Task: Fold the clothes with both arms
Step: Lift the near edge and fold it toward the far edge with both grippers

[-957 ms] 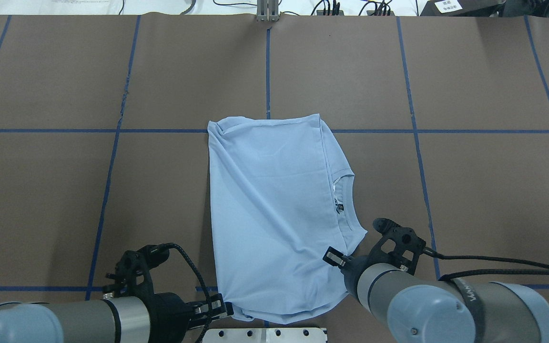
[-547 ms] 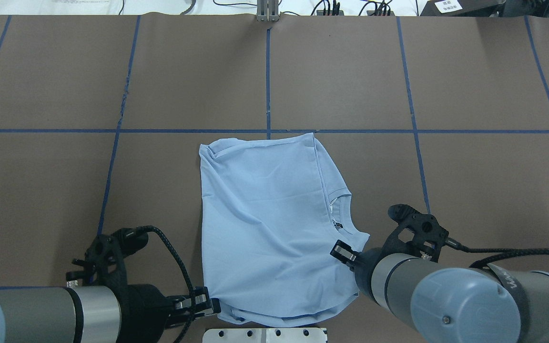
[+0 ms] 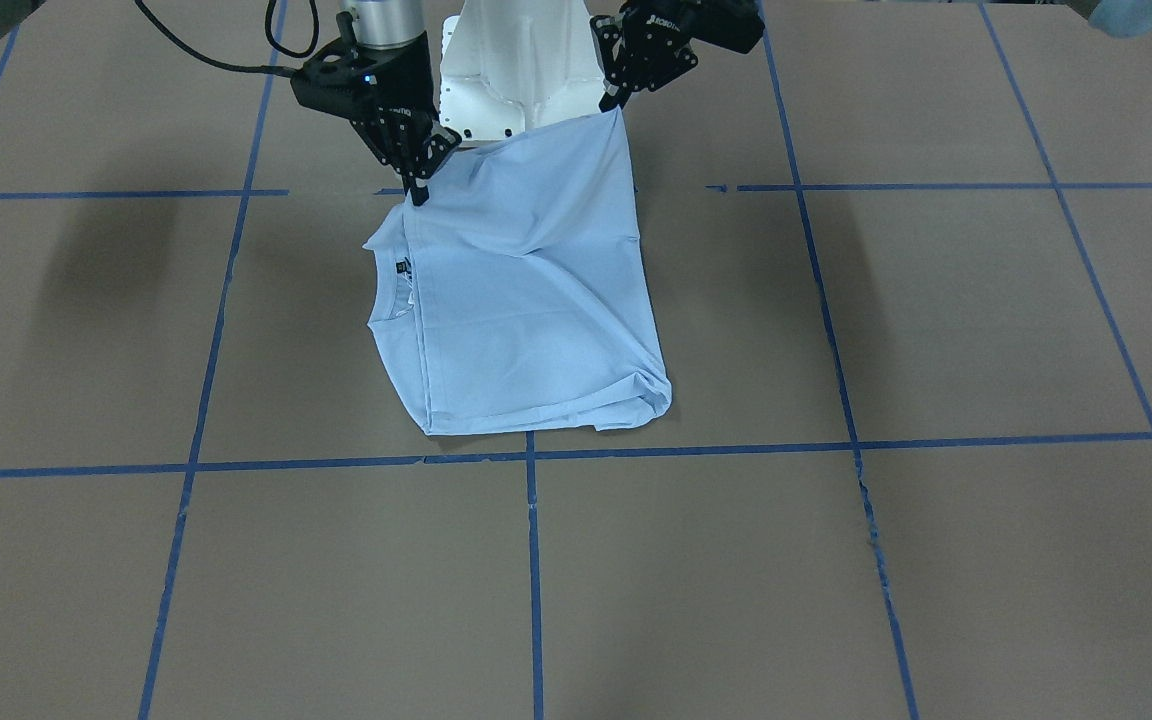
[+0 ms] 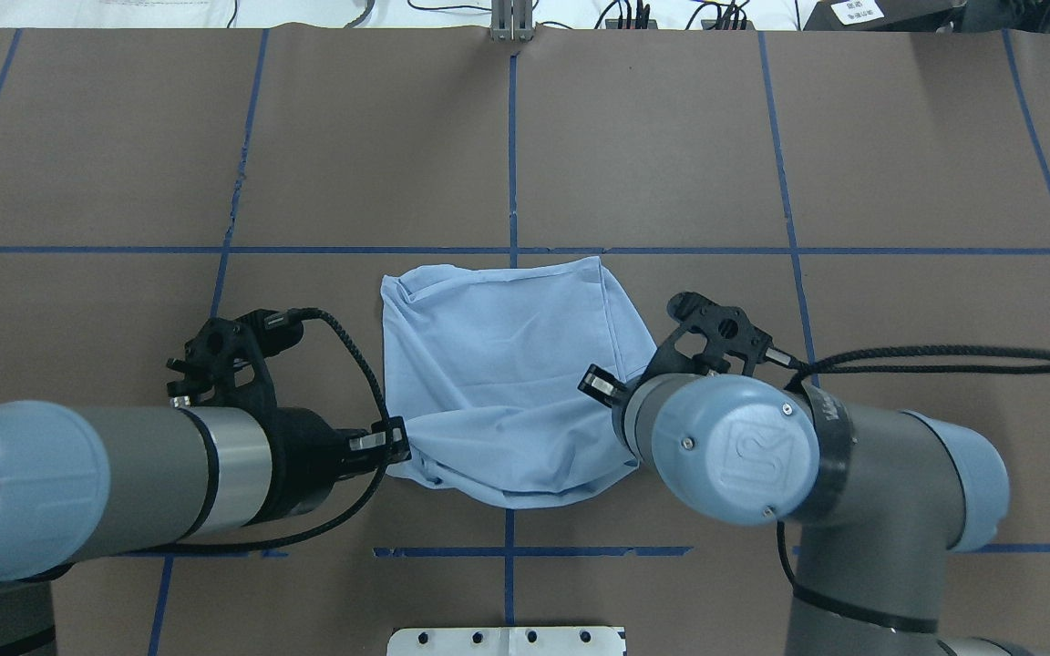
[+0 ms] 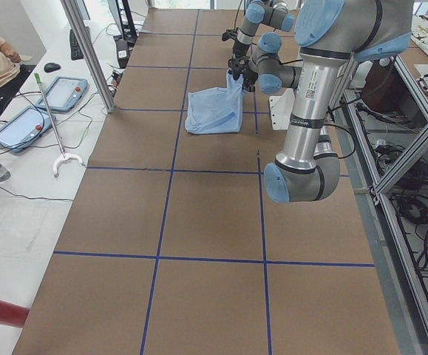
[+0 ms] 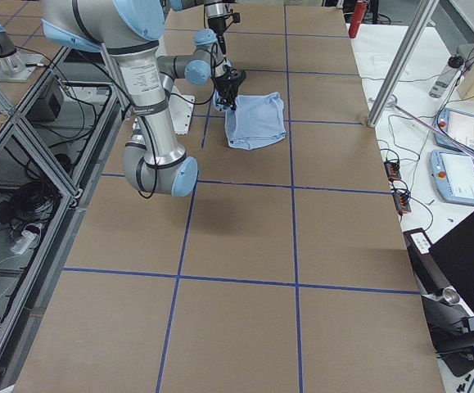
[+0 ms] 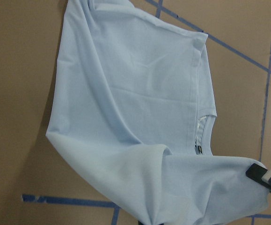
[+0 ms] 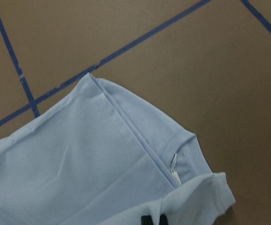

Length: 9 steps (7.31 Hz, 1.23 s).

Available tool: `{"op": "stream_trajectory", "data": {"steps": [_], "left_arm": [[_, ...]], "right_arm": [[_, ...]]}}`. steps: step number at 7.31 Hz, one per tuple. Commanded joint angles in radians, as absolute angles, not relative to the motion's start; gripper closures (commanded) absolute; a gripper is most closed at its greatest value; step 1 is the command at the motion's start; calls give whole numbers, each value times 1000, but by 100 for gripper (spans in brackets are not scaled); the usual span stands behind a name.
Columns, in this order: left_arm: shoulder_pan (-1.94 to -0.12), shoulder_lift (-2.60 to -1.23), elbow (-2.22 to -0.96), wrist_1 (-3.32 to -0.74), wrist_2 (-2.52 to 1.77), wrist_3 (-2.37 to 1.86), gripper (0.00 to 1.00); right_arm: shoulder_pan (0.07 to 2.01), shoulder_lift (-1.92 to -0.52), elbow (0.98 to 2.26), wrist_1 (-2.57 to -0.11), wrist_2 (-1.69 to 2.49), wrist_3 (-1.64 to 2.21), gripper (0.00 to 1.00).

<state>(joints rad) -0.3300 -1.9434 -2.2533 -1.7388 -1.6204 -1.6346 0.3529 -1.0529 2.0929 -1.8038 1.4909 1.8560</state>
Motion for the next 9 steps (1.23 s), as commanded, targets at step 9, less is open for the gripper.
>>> {"op": "stream_trajectory", "data": {"steps": [9], "left_arm": [[-514,-2106,-1712,-1910,-1618,-1404,100]], "right_arm": [[526,-847,1491,-1488,1543,1720,100]]}}
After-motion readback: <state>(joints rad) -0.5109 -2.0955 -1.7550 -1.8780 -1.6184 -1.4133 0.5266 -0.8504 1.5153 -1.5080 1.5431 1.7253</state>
